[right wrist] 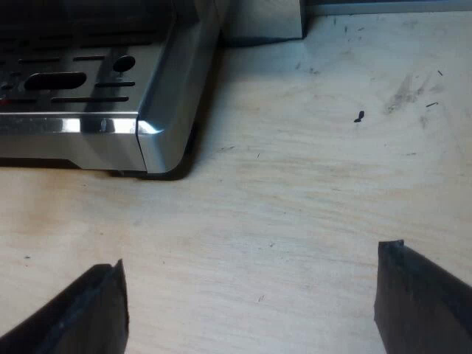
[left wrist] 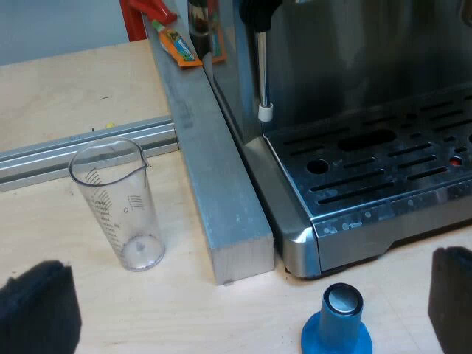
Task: Grind coffee beans and then tamp
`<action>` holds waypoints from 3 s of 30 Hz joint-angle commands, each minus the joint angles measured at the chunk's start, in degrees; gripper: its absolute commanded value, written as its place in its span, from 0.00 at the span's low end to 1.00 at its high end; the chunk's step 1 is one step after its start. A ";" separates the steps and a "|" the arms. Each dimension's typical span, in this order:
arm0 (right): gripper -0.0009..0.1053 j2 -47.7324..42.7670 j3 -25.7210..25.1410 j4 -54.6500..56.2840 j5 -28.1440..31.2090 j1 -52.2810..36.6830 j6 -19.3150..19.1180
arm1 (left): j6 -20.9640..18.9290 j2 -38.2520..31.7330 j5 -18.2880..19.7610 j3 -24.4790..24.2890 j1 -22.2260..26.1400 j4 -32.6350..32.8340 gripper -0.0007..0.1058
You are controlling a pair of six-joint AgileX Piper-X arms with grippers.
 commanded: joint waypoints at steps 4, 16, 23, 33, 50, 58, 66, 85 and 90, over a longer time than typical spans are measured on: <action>0.67 -2.70 -0.20 0.31 -0.45 0.13 -0.16 | -0.61 -7.97 0.27 -0.08 -0.25 -0.71 0.92; 0.67 2.16 -6.56 1.04 0.84 0.13 -0.62 | -0.61 -3.26 6.35 -2.66 -1.35 -2.41 0.92; 0.67 10.64 -13.06 3.87 0.69 5.86 -2.03 | -0.49 3.18 10.96 -3.28 -9.26 -10.44 0.92; 0.67 17.67 -15.50 5.11 -2.92 14.99 -5.96 | -0.17 13.63 15.48 -3.12 -21.43 -18.34 0.92; 0.67 18.45 -12.15 -10.25 1.15 25.99 -11.14 | 3.81 23.33 23.06 4.69 -23.79 -34.21 0.92; 0.67 18.57 -7.21 -16.34 2.76 30.52 -9.47 | 3.69 23.33 25.04 11.50 -23.79 -40.20 0.92; 0.67 18.56 -2.89 -22.11 13.75 41.00 -4.89 | 3.69 23.33 27.35 14.47 -23.79 -40.89 0.92; 0.33 22.91 4.62 -32.47 43.39 73.08 12.32 | 3.31 23.33 27.35 14.45 -23.79 -40.89 0.92; 0.34 30.16 5.37 -38.29 49.32 79.40 15.02 | 3.31 23.33 27.35 14.45 -23.79 -40.89 0.92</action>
